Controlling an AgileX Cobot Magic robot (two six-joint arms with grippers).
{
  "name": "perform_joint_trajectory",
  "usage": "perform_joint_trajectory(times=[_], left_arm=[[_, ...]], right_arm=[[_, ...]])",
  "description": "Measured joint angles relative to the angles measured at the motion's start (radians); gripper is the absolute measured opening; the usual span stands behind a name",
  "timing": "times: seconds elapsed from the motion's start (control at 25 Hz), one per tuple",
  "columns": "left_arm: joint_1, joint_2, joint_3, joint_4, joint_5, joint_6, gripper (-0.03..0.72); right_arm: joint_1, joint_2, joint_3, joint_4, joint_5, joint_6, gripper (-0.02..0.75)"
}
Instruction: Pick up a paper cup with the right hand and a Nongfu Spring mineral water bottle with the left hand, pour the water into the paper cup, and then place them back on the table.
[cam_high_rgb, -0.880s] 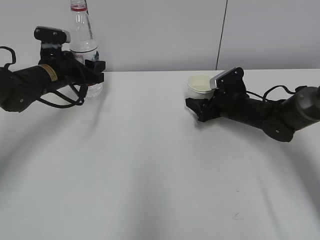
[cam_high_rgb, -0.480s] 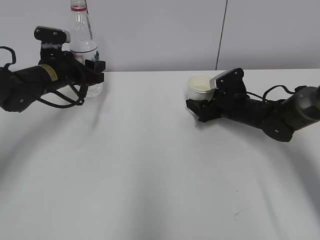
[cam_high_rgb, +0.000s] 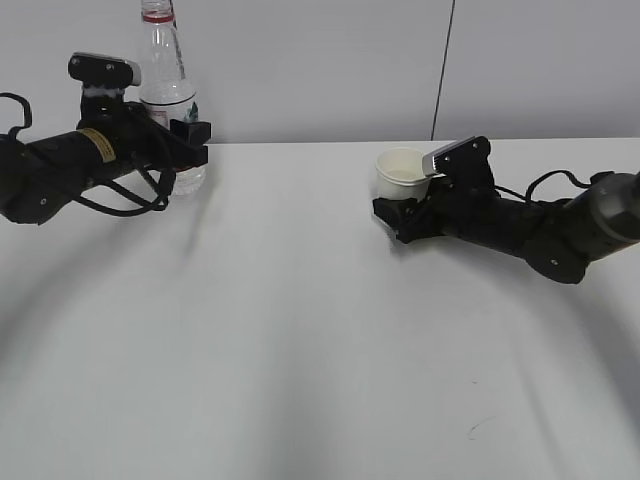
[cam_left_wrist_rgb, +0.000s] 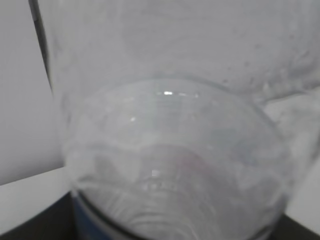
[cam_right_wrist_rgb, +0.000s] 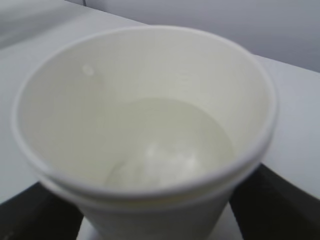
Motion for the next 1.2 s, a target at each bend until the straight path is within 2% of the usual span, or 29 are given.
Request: perform_joint_trajectory(times=[0.92,1.2], left_arm=[[0.000,0.000,0.000,0.000,0.000,0.000,0.392],[0.000,0.000,0.000,0.000,0.000,0.000,0.392]], right_arm=[[0.000,-0.007,0.015,-0.009,0.002,0.042,0.617],[0.000,-0.034,0.028,-0.018,0.049,0.042,0.617]])
